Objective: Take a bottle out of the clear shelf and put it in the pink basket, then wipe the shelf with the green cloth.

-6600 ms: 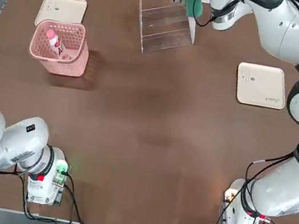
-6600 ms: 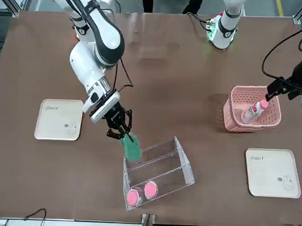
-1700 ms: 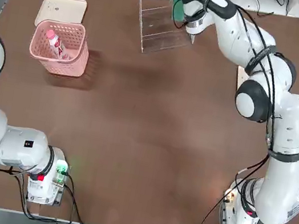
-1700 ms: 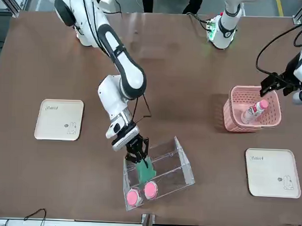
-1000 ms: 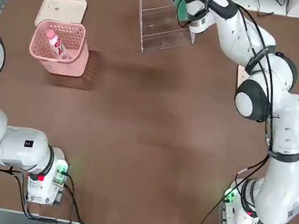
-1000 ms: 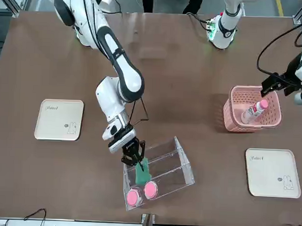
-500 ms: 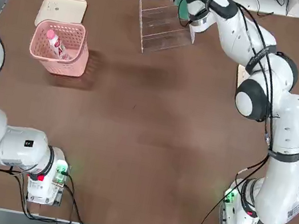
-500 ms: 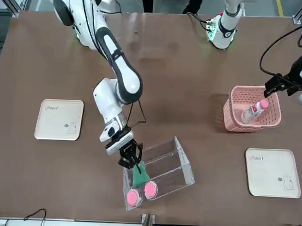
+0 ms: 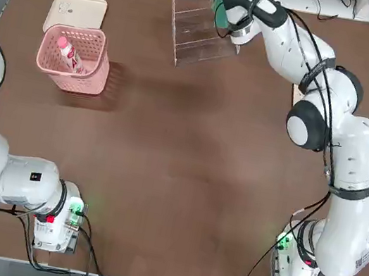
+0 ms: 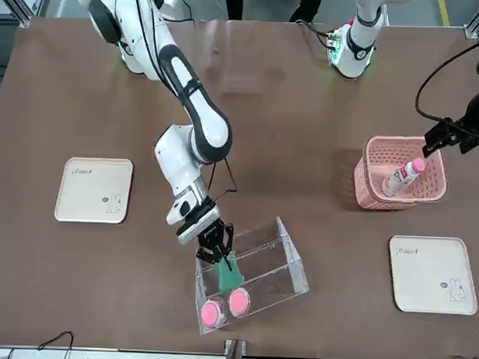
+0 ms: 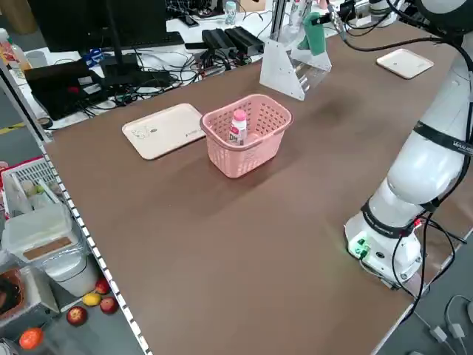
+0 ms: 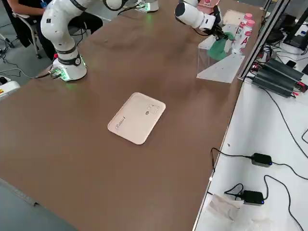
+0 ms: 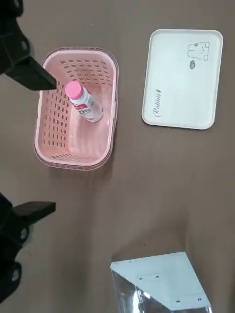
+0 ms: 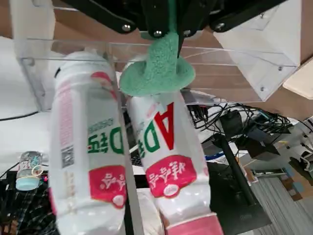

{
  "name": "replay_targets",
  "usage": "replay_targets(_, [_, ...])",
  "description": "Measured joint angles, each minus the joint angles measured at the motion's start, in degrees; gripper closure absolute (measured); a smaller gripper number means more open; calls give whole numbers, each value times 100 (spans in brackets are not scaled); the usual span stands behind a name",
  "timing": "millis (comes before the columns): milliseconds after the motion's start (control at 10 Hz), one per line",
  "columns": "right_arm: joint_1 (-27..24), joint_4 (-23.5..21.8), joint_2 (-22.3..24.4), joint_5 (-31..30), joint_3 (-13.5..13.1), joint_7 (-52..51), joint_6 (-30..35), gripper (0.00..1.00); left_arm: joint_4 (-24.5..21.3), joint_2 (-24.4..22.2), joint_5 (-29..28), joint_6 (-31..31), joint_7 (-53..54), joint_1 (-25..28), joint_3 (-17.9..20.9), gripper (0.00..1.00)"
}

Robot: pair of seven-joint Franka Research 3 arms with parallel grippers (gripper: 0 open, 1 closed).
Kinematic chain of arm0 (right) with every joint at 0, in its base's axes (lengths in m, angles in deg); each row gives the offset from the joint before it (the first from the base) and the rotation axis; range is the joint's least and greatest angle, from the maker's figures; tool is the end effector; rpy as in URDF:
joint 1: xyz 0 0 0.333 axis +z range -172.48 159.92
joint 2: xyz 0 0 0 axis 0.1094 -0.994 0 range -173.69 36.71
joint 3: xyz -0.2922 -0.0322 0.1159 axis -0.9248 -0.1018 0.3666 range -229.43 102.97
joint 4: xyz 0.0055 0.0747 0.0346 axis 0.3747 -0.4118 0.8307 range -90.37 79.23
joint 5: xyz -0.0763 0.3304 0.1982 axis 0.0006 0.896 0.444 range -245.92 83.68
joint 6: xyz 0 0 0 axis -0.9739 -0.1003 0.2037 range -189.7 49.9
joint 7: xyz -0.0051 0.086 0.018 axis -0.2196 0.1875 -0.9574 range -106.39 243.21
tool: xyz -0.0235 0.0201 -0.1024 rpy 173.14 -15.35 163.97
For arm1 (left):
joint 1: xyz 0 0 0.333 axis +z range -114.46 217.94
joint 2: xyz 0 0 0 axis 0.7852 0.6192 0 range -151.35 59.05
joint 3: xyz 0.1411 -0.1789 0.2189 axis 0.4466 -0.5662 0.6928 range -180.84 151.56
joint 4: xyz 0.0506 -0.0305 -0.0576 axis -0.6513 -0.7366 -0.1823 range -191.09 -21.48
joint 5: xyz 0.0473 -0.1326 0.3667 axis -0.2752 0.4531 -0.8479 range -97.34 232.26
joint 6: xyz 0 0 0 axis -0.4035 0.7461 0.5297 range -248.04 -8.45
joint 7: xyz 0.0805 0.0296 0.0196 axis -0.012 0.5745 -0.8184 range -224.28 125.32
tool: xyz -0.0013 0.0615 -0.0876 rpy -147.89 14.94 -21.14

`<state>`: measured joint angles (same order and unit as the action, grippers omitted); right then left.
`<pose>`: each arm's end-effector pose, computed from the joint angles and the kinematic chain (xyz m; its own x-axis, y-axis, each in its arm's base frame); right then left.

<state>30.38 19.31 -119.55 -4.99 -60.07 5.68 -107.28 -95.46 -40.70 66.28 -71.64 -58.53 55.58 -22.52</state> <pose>0.6635 0.4157 0.3305 0.5069 0.0615 0.8598 0.4920 -0.8396 -0.2300 0.5806 -0.0343 0.6450 0.9952 0.0892 0.0412 0.0893 -0.9960 -0.0011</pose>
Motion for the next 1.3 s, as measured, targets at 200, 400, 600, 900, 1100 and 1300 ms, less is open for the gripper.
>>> replay_targets(200, [79,124,-51,0,-15,97,8,95,1,0,0,0,0,9,1,0])
replay_targets(400, [69,260,-53,-6,-236,124,120,95,1,0,0,1,8,216,2,0])
replay_targets(600, [20,463,-53,-6,-461,152,499,95,1,0,0,1,8,266,-17,0])
replay_targets(900, [54,496,-84,-7,-482,173,629,95,1,0,0,2,-24,234,-45,0])
replay_targets(1100, [106,499,-184,-7,-469,203,742,95,1,1,0,2,-16,230,-47,0])
replay_targets(1300, [138,551,-278,-7,-454,280,957,95,6,-1,0,6,-15,227,-73,0])
